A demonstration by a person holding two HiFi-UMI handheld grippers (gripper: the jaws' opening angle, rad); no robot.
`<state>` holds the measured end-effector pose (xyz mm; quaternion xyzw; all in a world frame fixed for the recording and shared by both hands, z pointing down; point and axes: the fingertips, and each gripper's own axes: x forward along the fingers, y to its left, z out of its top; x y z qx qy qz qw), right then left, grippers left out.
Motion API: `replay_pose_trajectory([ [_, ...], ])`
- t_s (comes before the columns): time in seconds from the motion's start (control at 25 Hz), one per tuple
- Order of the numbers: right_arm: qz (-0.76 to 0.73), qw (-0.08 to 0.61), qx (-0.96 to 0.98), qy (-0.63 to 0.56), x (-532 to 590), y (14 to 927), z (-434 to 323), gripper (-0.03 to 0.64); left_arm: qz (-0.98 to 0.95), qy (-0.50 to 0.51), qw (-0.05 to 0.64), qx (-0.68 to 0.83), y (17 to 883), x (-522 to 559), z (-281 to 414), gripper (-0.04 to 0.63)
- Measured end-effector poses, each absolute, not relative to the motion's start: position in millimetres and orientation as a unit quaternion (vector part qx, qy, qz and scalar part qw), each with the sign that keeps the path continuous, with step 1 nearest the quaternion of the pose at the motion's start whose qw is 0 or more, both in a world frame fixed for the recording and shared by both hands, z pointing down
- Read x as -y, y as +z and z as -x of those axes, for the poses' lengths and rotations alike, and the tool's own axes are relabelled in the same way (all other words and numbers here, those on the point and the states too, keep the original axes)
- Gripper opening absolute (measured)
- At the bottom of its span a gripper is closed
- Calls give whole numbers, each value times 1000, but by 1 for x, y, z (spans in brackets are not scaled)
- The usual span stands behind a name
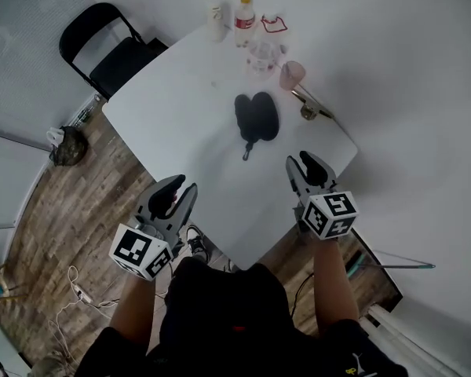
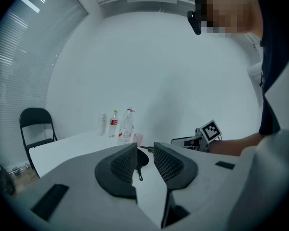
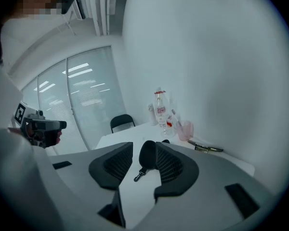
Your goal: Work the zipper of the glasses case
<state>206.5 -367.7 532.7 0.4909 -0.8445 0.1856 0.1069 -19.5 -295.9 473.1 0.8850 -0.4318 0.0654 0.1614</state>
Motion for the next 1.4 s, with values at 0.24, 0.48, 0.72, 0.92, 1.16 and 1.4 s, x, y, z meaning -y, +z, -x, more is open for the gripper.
replay_pose_trajectory([
  [0.24, -513, 185, 813, 205, 425, 610, -199, 152, -879, 74, 175, 437, 492, 305, 42, 121],
  [0.48, -515, 249, 788, 227, 476, 674, -195, 205, -871, 75, 187, 449, 503, 306, 59, 121],
  [0.72, -523, 279, 760, 266, 500, 715, -198, 209, -875, 62, 189, 441, 505, 303, 65, 121],
  [0.92, -546, 285, 731, 295, 504, 730, -206, 115, -880, 57, 189, 433, 504, 298, 67, 121],
  [1.16, -562, 268, 724, 297, 490, 712, -213, 41, -899, 21, 187, 394, 487, 286, 60, 121],
  [1.4, -553, 155, 746, 336, 451, 653, -212, 38, -915, -12, 181, 359, 464, 273, 47, 123],
])
